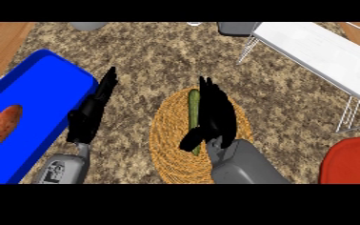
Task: Pick the squash from the placemat and place it in the tiered shelf
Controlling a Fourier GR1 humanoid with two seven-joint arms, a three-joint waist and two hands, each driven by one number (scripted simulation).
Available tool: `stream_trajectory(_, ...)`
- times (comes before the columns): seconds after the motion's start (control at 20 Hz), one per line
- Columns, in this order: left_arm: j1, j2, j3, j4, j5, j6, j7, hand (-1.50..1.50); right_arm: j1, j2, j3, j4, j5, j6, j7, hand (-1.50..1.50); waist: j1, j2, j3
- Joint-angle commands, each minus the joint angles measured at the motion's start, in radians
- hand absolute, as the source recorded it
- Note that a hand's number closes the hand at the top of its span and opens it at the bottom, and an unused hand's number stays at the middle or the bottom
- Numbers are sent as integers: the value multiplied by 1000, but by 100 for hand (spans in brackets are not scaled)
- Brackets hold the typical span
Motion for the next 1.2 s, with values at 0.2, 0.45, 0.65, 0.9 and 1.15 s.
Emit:
stream_trajectory(0.2,29,-21,-3,-29,-14,-13,0,0,-41,9,45,82,-15,-81,141,-150,7,0,0)
stream_trajectory(0.45,-5,-12,43,26,-7,-37,-11,0,-14,9,-43,197,-8,-103,-45,-150,1,2,0)
stream_trajectory(0.65,-32,-50,34,77,-62,10,-58,0,12,9,-1,239,-31,-147,-84,-150,-1,3,0)
stream_trajectory(0.9,-14,-43,44,40,-52,-30,-18,0,16,9,22,184,-35,-93,-17,-150,0,1,0)
stream_trajectory(1.15,-68,-22,89,107,-38,-53,-45,0,23,9,176,207,-31,-120,24,150,1,2,0)
